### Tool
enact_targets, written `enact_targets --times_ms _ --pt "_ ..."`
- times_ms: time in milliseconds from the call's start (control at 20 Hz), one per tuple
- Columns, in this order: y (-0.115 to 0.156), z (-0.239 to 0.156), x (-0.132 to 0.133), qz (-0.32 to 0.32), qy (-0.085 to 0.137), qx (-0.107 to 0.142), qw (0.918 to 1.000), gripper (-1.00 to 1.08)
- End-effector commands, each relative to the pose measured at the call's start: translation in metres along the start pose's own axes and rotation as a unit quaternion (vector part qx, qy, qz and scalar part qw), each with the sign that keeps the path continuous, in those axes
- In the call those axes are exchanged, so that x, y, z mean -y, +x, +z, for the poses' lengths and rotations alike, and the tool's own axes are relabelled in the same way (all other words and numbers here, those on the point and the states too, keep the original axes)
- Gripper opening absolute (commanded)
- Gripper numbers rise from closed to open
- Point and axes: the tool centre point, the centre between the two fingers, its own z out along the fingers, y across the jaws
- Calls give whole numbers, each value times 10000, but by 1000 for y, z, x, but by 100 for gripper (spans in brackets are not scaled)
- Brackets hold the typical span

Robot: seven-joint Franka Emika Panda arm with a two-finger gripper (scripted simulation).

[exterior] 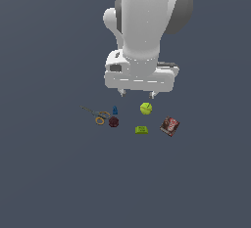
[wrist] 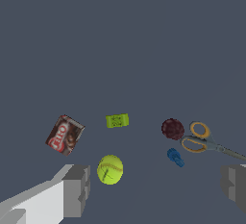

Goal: Pick up a designated object from a clutter of objects.

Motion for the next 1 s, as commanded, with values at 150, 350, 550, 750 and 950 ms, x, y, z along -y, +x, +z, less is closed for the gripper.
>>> enact_targets --times_ms 150,350,550,750,950 --pt "2 38 36 445 44 27 9990 100" --pt "0 68 63 795 58 43 9968 100" --pt "-4 97 89 1149 54 52 9933 100" --pt "-11 127 113 1504 36 51 9886 100" --pt "-20 157 135 1857 6 36 9826 100"
